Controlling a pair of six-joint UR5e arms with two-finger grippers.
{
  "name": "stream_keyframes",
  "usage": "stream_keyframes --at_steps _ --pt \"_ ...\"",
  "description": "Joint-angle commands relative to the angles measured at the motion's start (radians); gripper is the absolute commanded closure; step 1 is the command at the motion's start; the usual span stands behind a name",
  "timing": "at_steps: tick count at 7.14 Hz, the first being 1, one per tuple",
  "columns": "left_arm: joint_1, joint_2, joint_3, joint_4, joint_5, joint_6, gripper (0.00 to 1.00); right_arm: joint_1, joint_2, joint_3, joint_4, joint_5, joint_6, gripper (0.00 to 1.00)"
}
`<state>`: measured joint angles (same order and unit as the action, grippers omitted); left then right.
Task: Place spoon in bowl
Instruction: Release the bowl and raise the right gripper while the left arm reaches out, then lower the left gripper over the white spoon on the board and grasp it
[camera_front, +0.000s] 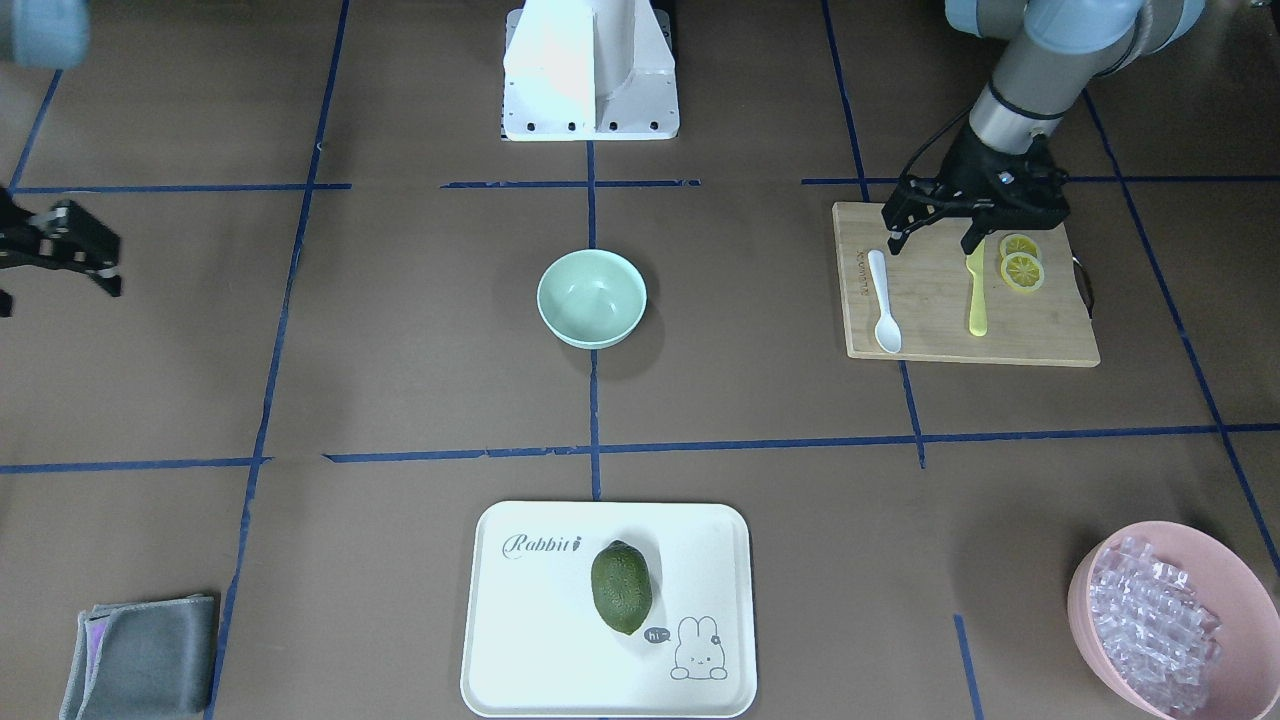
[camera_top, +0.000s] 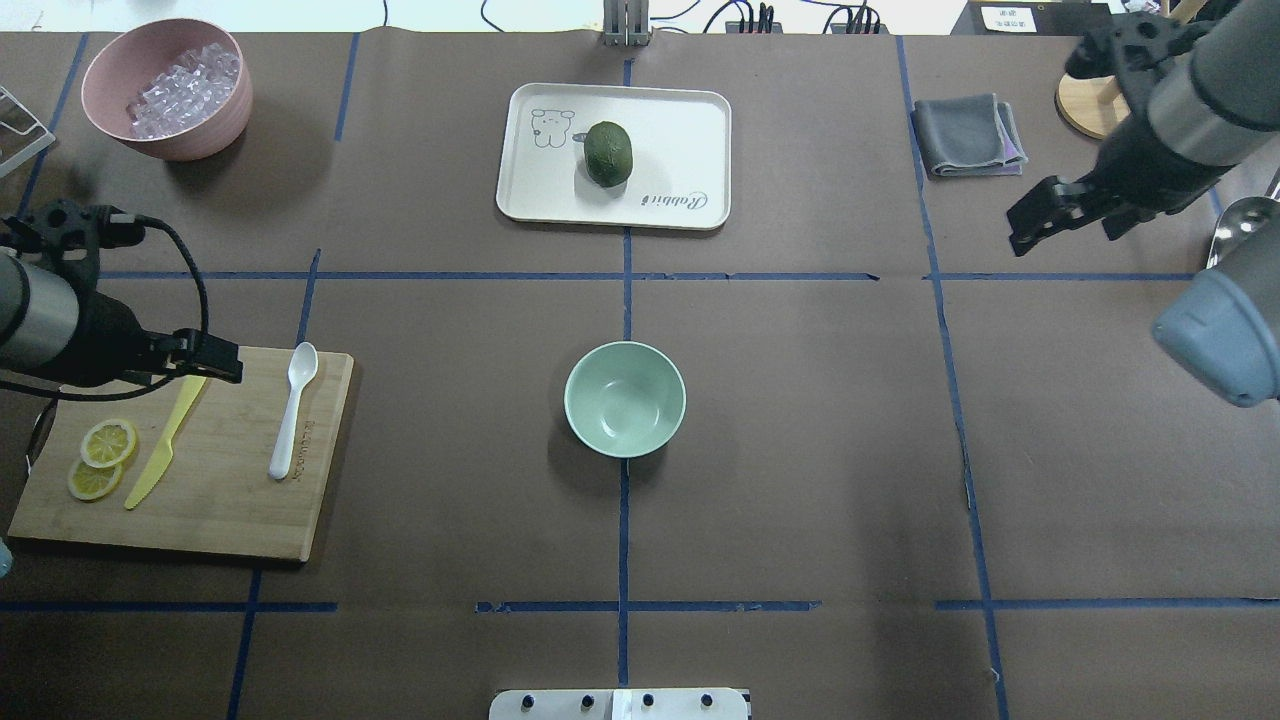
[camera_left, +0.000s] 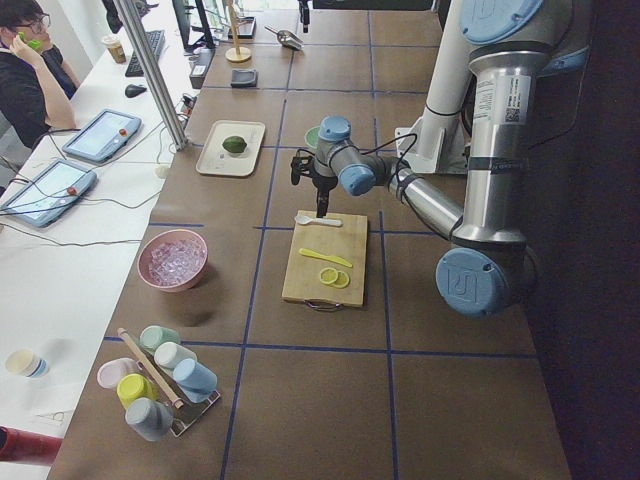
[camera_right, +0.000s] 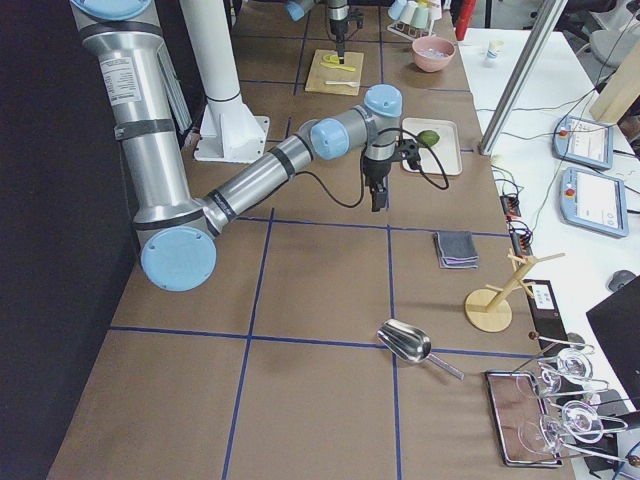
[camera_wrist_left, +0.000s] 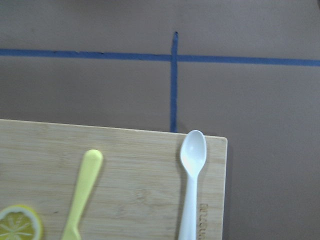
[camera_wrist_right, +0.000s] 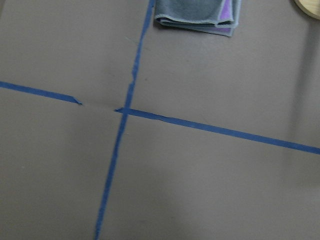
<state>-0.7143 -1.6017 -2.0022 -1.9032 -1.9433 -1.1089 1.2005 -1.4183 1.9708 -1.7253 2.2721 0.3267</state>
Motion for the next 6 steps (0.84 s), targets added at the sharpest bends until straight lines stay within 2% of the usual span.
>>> stream_keyframes --at_steps 1,4,6 --pt "0.054 -0.018 0.150 -0.184 0.047 -0.066 0.00 0.144 -0.121 -0.068 0.091 0.061 -0.190 0.00" --pt "0.085 -0.023 0.169 -0.180 0.049 -0.066 0.03 0.182 -0.179 -0.087 0.092 0.061 -0.216 0.00" --pt "0.118 -0.050 0.166 -0.110 0.047 -0.063 0.08 0.183 -0.180 -0.089 0.092 0.060 -0.215 0.00"
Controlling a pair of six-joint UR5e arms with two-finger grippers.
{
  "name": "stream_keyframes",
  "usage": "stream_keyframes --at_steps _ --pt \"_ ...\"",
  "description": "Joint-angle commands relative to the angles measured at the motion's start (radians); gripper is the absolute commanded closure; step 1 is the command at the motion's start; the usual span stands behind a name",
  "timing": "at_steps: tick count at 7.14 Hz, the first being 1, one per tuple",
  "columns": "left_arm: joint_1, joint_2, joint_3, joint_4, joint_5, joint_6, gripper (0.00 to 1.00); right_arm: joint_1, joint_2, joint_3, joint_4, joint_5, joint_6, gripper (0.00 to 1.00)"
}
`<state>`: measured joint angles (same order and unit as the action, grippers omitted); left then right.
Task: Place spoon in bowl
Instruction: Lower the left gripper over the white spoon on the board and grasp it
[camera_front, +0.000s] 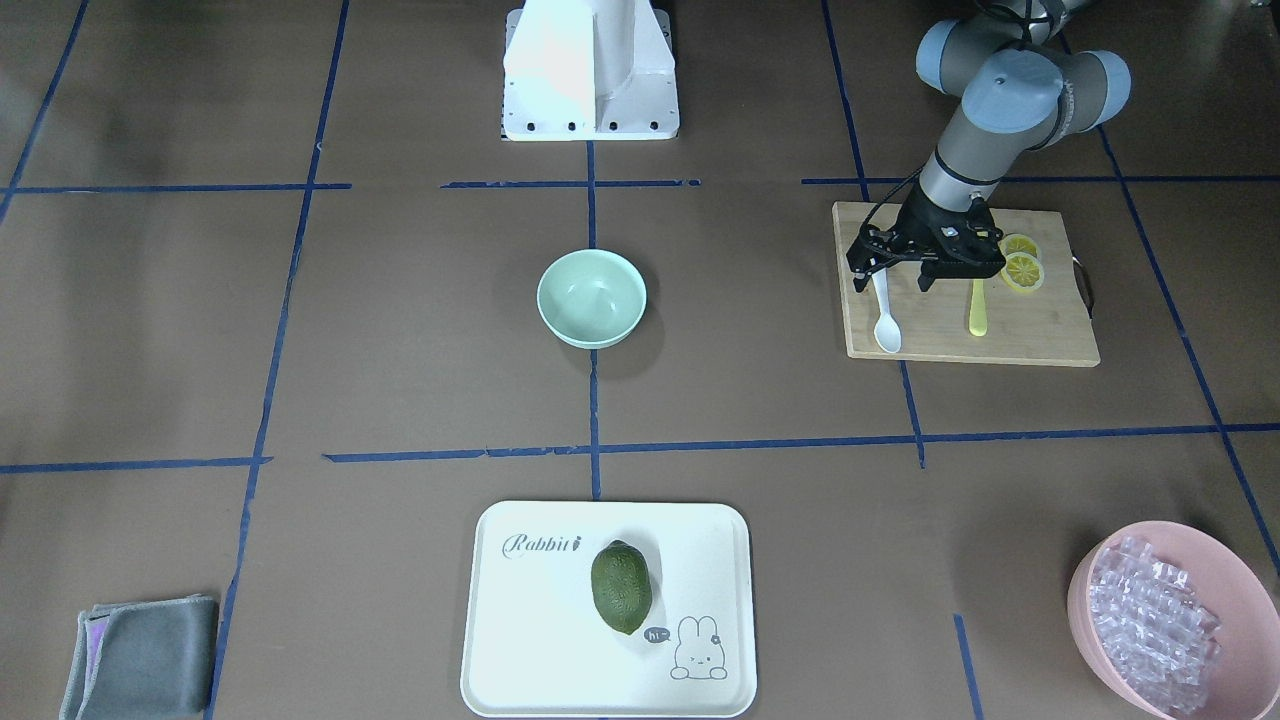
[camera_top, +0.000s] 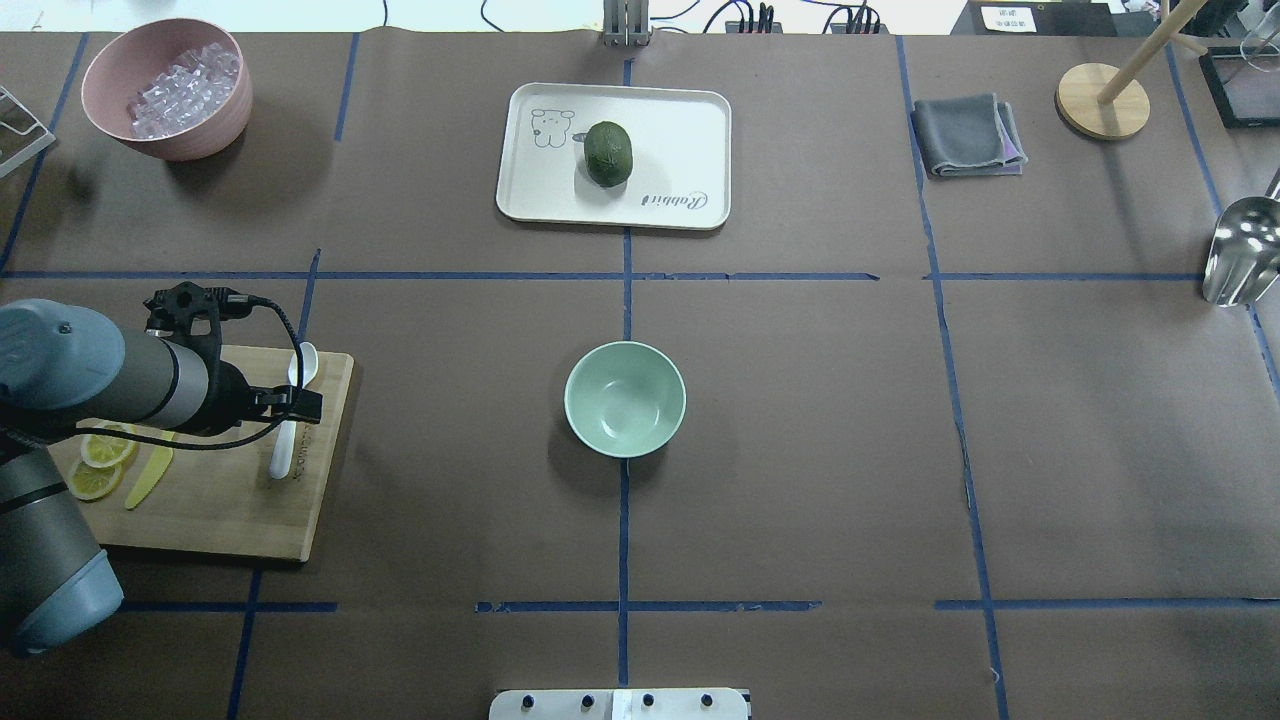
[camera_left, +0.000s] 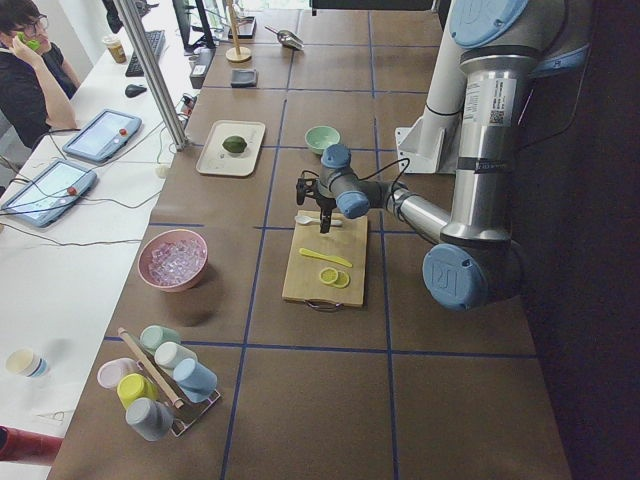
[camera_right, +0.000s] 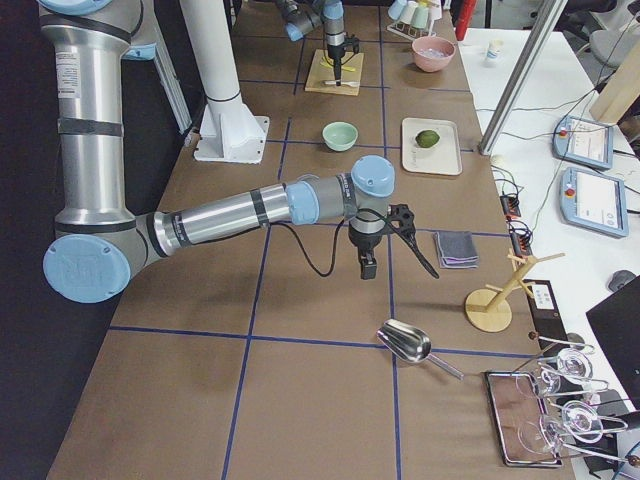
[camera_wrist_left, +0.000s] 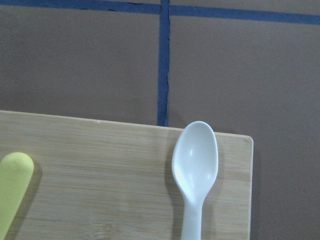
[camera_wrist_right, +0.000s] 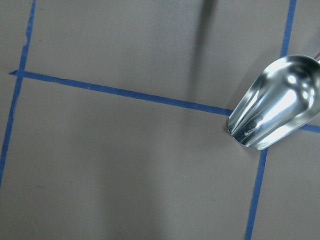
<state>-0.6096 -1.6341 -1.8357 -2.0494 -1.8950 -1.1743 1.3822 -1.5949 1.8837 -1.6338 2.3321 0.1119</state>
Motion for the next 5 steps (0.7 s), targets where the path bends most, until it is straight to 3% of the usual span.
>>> stream_keyframes --at_steps 1,5 --pt "0.013 -0.020 -0.008 0.043 -0.001 0.005 0.10 0.001 -0.006 -0.002 0.000 0.000 0.000 0.00" --pt "0.004 -0.018 -0.011 0.043 -0.004 0.010 0.13 0.001 -0.016 0.000 0.000 0.000 0.000 0.00"
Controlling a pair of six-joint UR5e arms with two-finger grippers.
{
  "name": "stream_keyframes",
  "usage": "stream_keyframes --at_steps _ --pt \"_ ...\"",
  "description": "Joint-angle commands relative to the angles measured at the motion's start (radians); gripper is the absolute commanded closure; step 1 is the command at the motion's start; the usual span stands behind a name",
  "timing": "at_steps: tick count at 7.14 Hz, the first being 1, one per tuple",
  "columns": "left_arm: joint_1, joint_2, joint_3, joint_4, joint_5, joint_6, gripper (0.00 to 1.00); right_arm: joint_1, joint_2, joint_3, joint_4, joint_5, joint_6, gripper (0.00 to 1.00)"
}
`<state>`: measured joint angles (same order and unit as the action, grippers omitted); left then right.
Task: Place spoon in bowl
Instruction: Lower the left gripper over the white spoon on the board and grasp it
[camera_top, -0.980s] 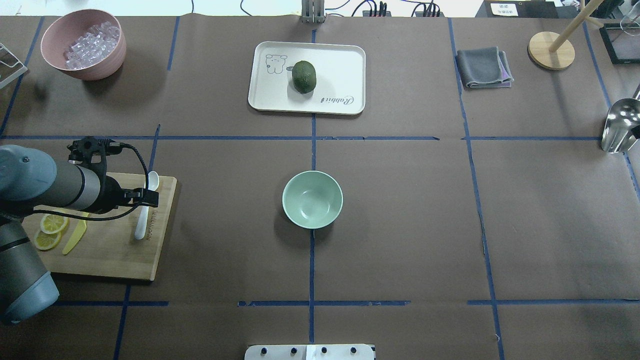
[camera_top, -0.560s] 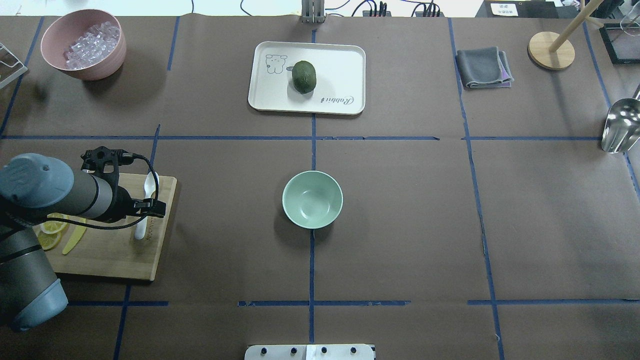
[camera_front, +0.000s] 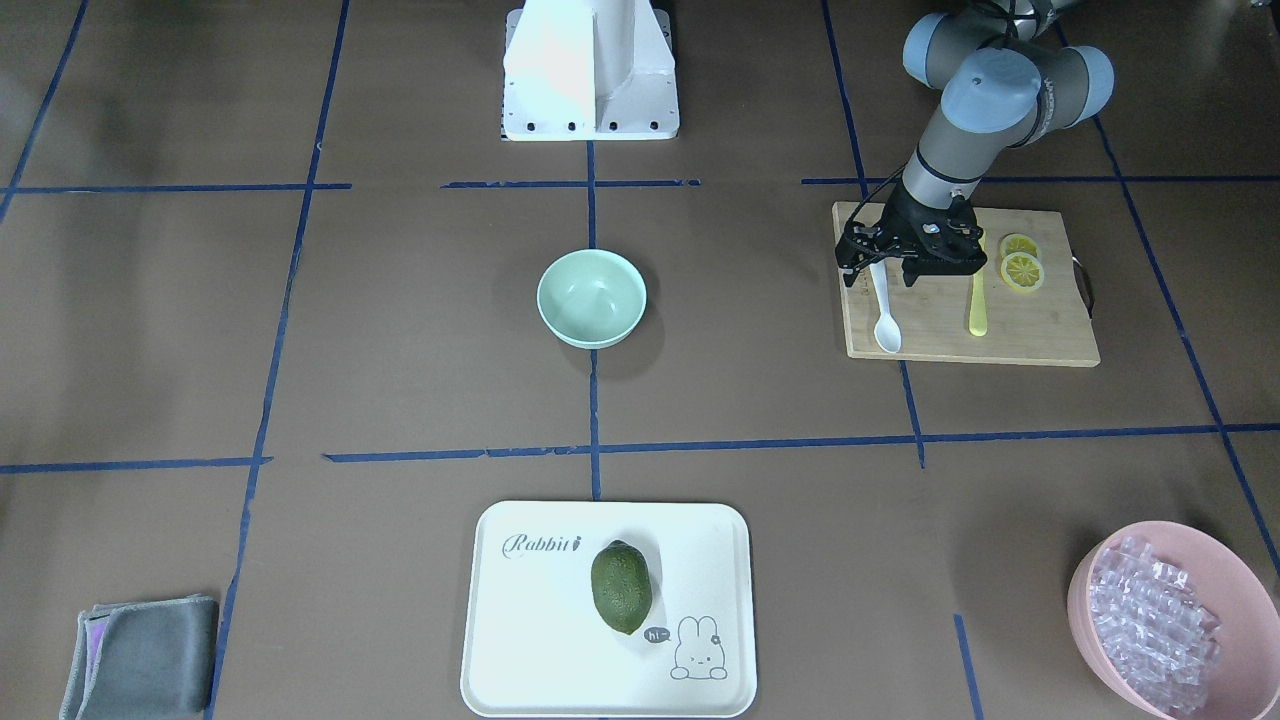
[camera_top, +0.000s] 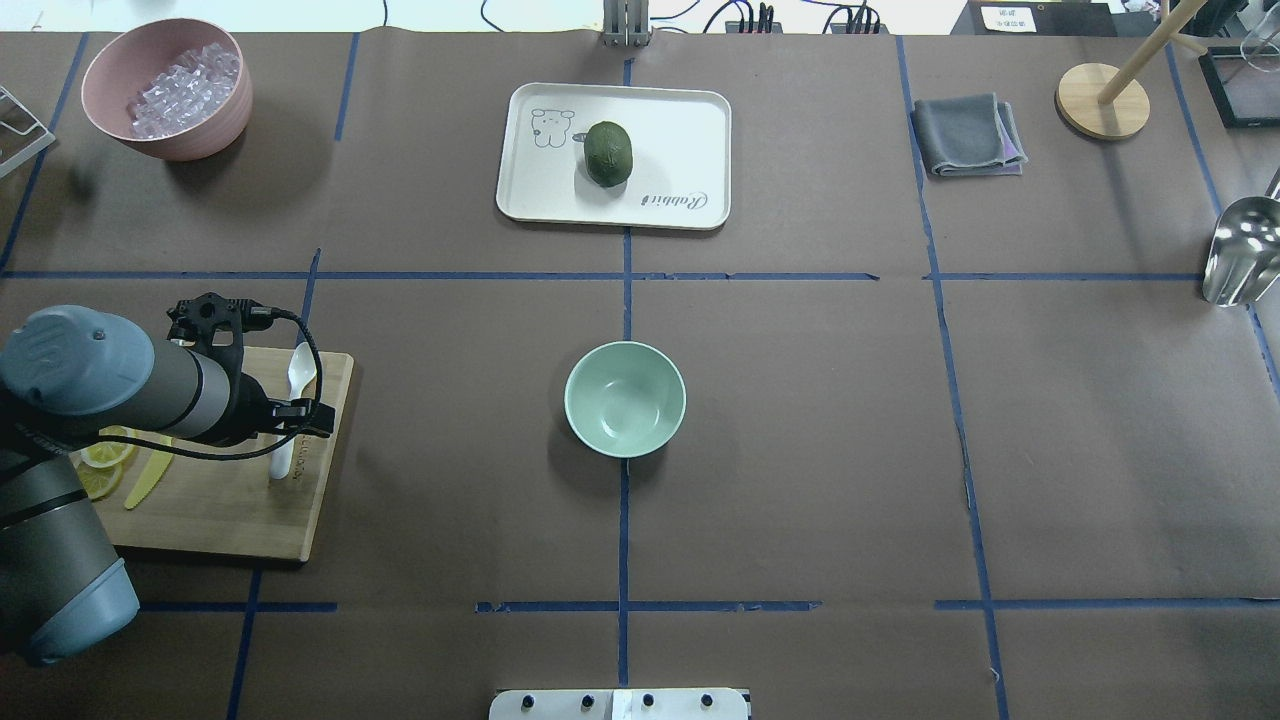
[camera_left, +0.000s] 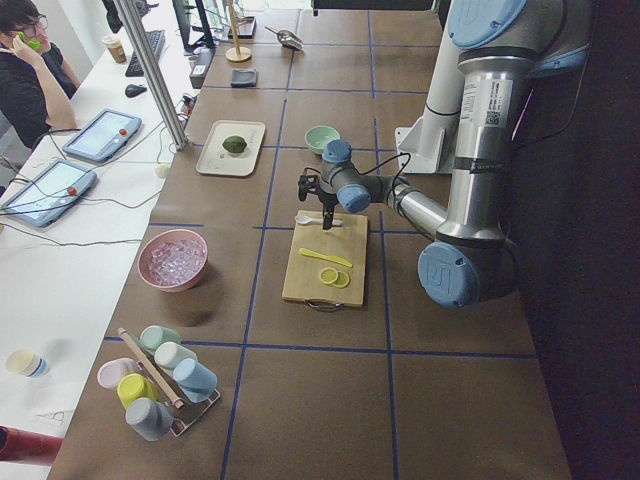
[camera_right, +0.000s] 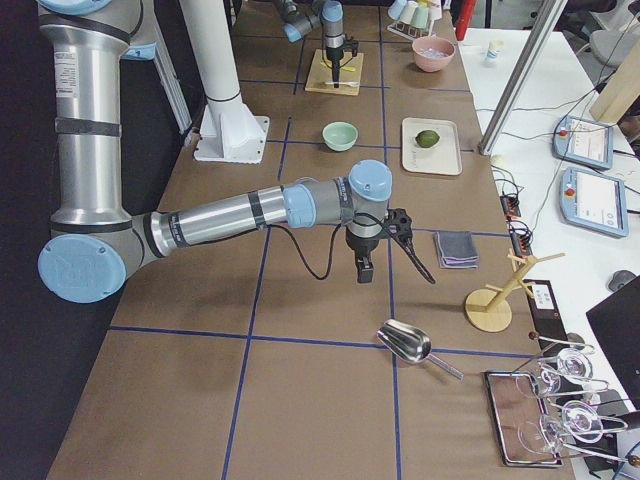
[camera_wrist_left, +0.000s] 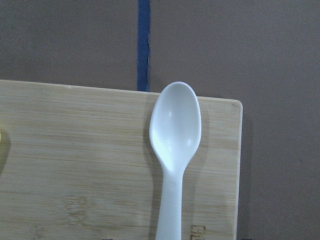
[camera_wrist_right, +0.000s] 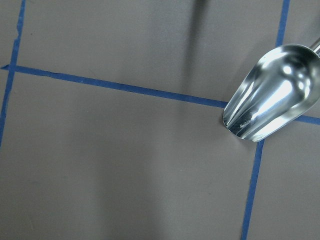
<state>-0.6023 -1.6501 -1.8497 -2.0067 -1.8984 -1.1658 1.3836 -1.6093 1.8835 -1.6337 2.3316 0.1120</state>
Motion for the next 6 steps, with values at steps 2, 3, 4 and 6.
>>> stream_keyframes --at_steps 2,3,4,6 --pt "-0.007 -0.004 0.007 -0.001 -0.001 0.004 0.15 0.000 -0.009 0.000 0.000 0.002 0.000 0.00" --pt "-0.008 -0.004 0.007 0.000 -0.001 0.005 0.17 0.000 -0.009 0.000 0.000 0.002 0.000 0.00" --pt "-0.011 -0.004 0.007 0.000 -0.001 0.005 0.23 0.000 -0.011 0.000 0.000 0.002 0.000 0.00" --pt "-0.011 -0.005 0.010 0.000 -0.002 0.005 0.26 0.000 -0.012 0.002 0.002 0.003 0.000 0.00"
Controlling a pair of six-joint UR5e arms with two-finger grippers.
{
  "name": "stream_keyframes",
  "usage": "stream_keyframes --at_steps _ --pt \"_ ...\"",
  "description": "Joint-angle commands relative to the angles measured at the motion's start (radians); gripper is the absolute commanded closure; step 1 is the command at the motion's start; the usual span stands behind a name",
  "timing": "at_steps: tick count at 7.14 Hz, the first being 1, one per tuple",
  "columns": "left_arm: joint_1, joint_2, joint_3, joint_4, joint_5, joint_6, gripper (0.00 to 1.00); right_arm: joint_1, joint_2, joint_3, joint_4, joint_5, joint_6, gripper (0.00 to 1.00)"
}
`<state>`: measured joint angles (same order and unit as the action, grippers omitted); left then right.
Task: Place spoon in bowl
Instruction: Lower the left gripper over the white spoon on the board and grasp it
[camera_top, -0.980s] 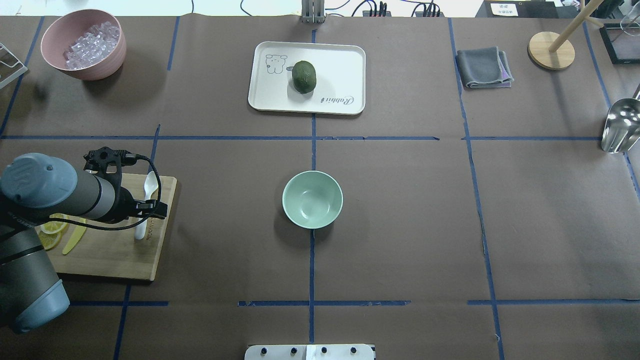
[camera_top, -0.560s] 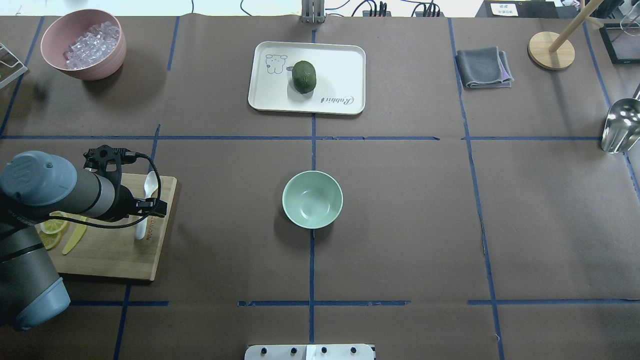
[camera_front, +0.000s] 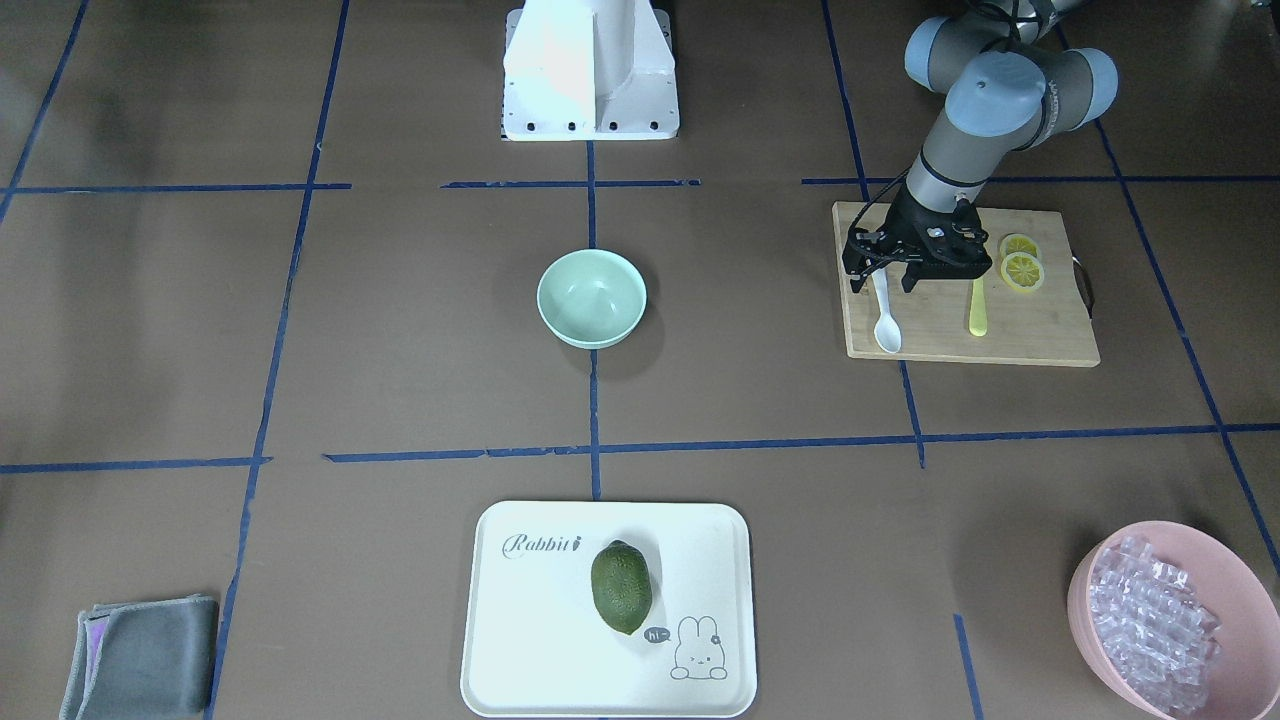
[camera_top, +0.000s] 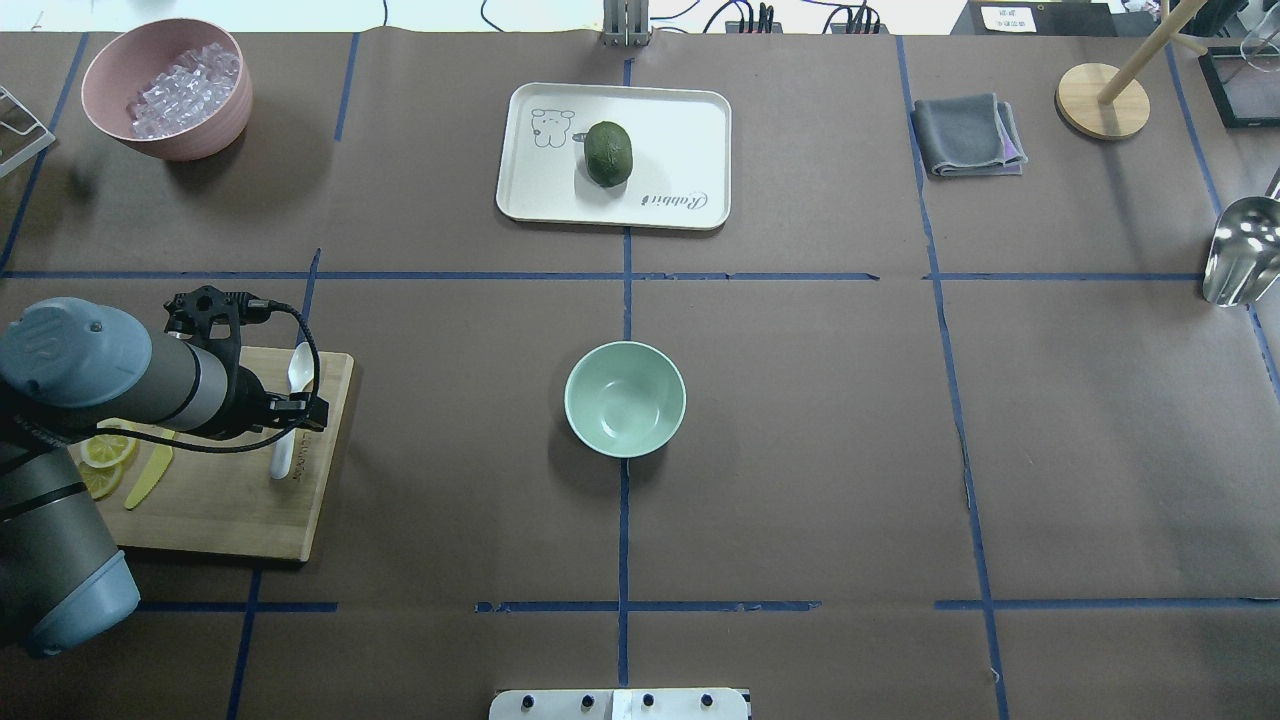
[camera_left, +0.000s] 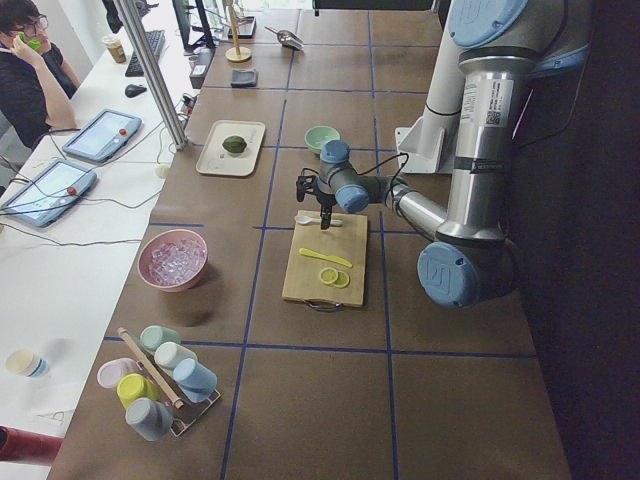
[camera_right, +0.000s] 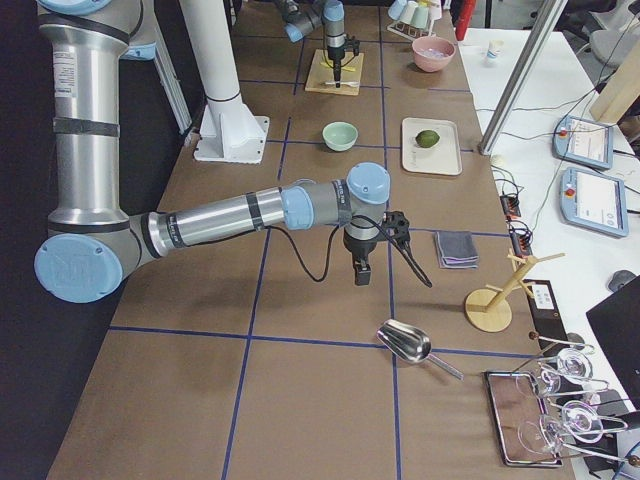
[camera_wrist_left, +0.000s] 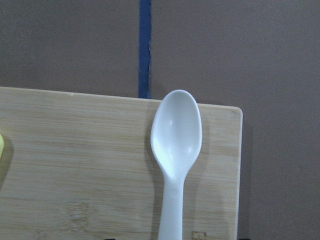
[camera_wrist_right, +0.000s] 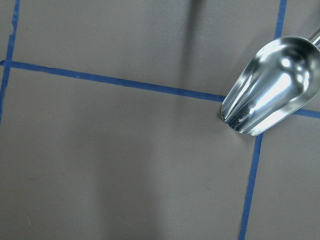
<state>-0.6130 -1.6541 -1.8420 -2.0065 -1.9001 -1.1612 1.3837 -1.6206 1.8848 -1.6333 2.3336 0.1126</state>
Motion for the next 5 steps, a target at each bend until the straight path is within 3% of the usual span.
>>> stream_keyframes --at_steps 1,4,5 --pt "-0.001 -0.001 0.004 0.000 -0.002 0.000 0.28 0.000 -0.001 0.001 0.001 0.000 0.001 0.00" --pt "0.001 -0.003 0.007 0.000 -0.002 0.000 0.32 0.000 -0.001 0.002 0.001 0.000 0.002 0.00" --pt "0.001 -0.003 0.007 0.000 -0.002 0.000 0.40 0.000 -0.001 0.002 0.000 0.000 0.004 0.00"
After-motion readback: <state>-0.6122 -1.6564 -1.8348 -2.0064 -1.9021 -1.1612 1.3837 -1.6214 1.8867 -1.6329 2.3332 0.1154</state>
